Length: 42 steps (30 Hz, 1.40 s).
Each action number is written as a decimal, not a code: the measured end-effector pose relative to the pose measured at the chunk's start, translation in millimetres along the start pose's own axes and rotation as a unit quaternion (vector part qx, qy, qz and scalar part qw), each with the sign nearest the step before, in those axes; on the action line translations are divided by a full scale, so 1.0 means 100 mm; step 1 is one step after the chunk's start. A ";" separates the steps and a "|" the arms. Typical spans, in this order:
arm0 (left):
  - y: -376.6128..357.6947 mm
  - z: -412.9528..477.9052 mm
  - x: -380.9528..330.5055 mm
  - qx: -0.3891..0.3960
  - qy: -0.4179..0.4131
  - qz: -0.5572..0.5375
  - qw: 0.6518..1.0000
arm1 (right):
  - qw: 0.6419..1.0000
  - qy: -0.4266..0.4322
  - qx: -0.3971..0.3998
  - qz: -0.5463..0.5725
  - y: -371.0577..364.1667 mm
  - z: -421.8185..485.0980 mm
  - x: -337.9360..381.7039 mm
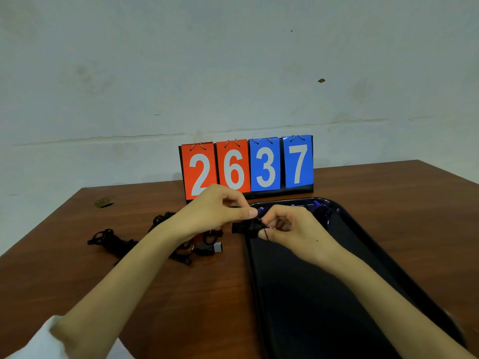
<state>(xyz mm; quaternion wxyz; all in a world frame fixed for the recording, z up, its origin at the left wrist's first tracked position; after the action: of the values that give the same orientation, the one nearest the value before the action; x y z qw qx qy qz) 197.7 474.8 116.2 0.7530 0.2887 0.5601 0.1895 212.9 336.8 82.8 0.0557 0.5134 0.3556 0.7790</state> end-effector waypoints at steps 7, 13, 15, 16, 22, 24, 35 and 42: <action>-0.12 -0.02 0.11 0.063 0.077 -0.182 0.978 | 0.994 0.004 0.006 0.111 0.02 0.00 0.04; -0.38 -0.01 0.21 0.090 0.122 -0.298 0.942 | 0.971 -0.018 -0.034 0.237 0.11 -0.01 0.01; -0.45 -0.02 0.22 0.091 0.127 -0.310 0.938 | 0.954 -0.040 -0.069 0.290 0.17 0.00 -0.06; -0.49 -0.03 0.23 0.092 0.131 -0.310 0.937 | 0.943 -0.053 -0.091 0.314 0.21 0.01 -0.10; -0.64 -0.06 0.23 0.085 0.128 -0.204 0.967 | 0.921 -0.111 -0.246 0.281 0.43 -0.02 -0.33; -0.60 -0.04 0.19 0.070 0.106 -0.135 0.983 | 0.921 -0.124 -0.278 0.245 0.47 -0.03 -0.39; -0.39 -0.03 -0.12 0.045 -0.025 0.050 0.997 | 0.958 -0.100 -0.266 0.025 0.41 -0.04 -0.29; -0.52 -0.12 -0.22 0.127 -0.070 0.156 0.977 | 0.977 -0.066 -0.189 -0.070 0.23 -0.03 -0.18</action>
<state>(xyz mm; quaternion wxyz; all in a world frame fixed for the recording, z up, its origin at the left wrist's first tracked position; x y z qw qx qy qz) 177.8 424.3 96.6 0.7091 0.4779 0.4734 0.2114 225.3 310.2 82.5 0.2295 0.5181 0.2319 0.7907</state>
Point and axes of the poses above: each hand's wrist, its own z-axis towards the middle knuckle, its own y-axis out of the back of the hand, x = y × z, the point moved 7 cm from there along z, towards the middle knuckle, and after that the axes turned 4 degrees about -y, right-handed, at the moved point
